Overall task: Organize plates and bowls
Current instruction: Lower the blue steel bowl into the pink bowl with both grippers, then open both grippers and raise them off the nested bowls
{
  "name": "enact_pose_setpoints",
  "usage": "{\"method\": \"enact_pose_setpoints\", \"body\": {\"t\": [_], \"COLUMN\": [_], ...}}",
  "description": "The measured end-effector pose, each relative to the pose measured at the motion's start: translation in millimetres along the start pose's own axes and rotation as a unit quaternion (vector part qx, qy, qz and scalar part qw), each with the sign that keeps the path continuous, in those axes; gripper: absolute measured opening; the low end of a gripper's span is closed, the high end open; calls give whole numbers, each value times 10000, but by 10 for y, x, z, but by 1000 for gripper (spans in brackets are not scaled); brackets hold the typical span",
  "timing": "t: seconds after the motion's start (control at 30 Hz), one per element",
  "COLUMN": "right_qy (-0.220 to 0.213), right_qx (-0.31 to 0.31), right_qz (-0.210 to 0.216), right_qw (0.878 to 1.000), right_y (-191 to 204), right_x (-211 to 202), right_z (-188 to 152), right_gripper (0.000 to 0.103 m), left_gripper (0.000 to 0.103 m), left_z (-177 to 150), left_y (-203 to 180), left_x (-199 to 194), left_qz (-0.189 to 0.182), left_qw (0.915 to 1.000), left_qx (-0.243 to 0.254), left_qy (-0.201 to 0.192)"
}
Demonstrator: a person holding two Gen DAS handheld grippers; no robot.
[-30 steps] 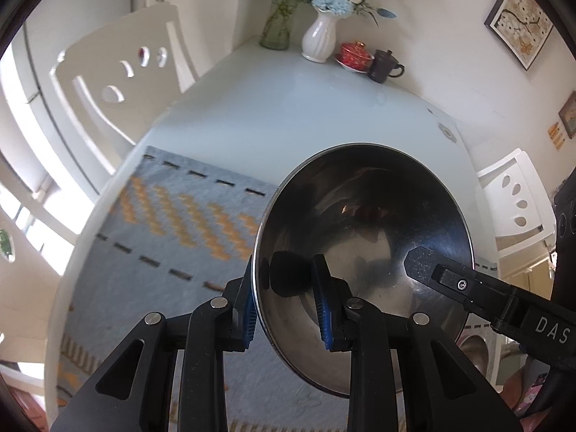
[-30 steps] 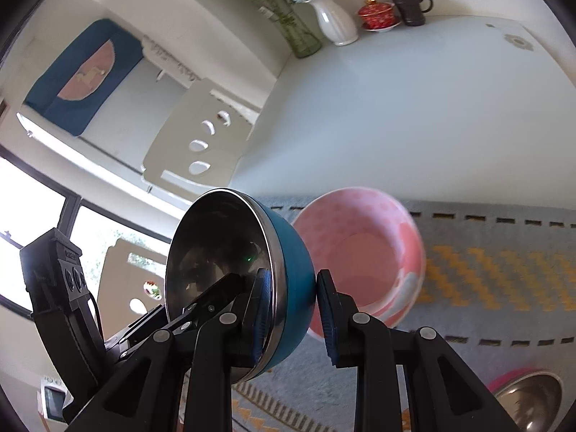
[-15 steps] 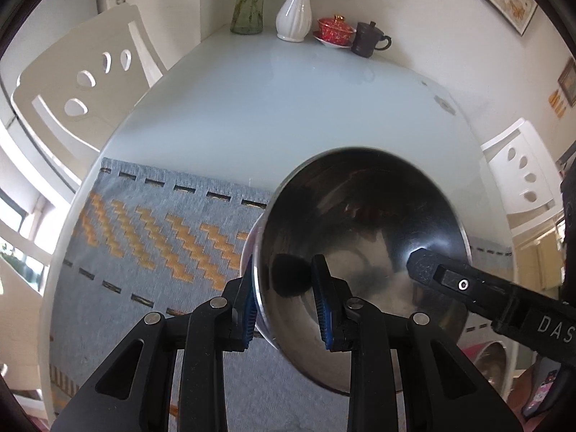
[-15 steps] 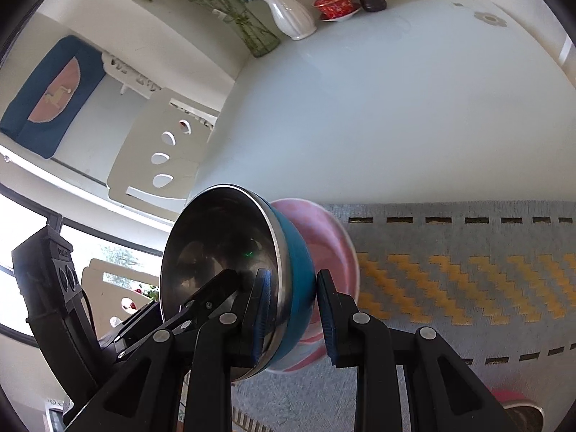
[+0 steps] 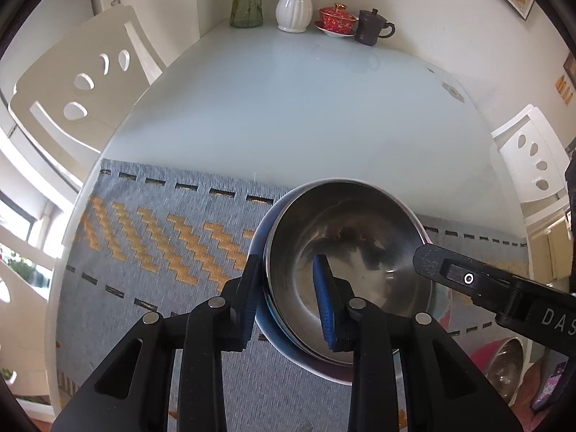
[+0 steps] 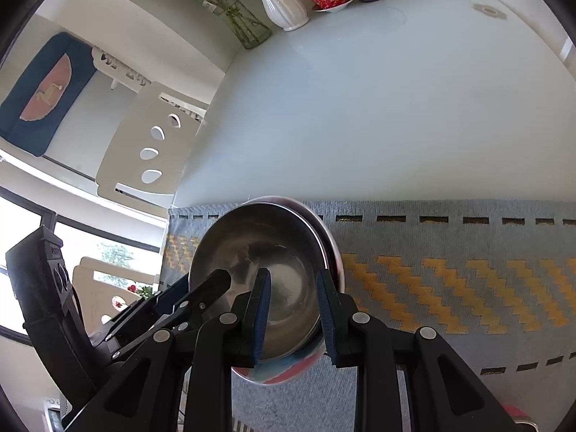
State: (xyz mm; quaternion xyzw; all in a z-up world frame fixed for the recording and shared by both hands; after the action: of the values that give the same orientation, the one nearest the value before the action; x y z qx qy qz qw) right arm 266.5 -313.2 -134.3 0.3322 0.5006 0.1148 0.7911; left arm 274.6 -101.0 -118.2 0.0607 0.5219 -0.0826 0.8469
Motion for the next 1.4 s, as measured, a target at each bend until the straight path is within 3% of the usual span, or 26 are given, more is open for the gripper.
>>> {"method": "enact_pose_setpoints", "body": {"t": [0.67, 0.73, 0.77, 0.83, 1.4], "right_qy": [63, 49, 55, 4, 187], "right_qx": [249, 177, 151, 116, -193], "right_qz": [268, 234, 234, 280, -5], "right_qw": [9993, 9996, 9996, 9995, 9996], "right_y": [27, 67, 85, 127, 133], "right_x": [-143, -197, -214, -271, -711], "right_z": [-28, -30, -34, -45, -336], "right_gripper": [27, 32, 43, 51, 51], "left_gripper": [32, 32, 32, 32, 34], "left_z": [-10, -16, -20, -28, -314], "left_y": [39, 43, 43, 41, -41], "left_x": [-187, -234, -267, -305, -612], "left_qz": [-71, -75, -83, -95, 46], "left_qw": [9999, 9999, 9999, 9999, 9998], "left_qx": [-139, -127, -117, -104, -57], "left_qy": [49, 29, 16, 3, 208]}}
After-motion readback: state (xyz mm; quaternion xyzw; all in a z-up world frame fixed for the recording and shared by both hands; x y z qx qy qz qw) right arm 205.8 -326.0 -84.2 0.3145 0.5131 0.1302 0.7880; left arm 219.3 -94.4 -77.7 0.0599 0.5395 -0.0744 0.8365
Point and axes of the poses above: each gripper's, at about its wrist camera, not at the fingertips, and x roughly the way its jaws point, y to its left, z to its top, the point moved 2 cm from there along x, roughly the way its jaws point, and after that the axes turned 8 degrees about z, right-handed, at the moved point
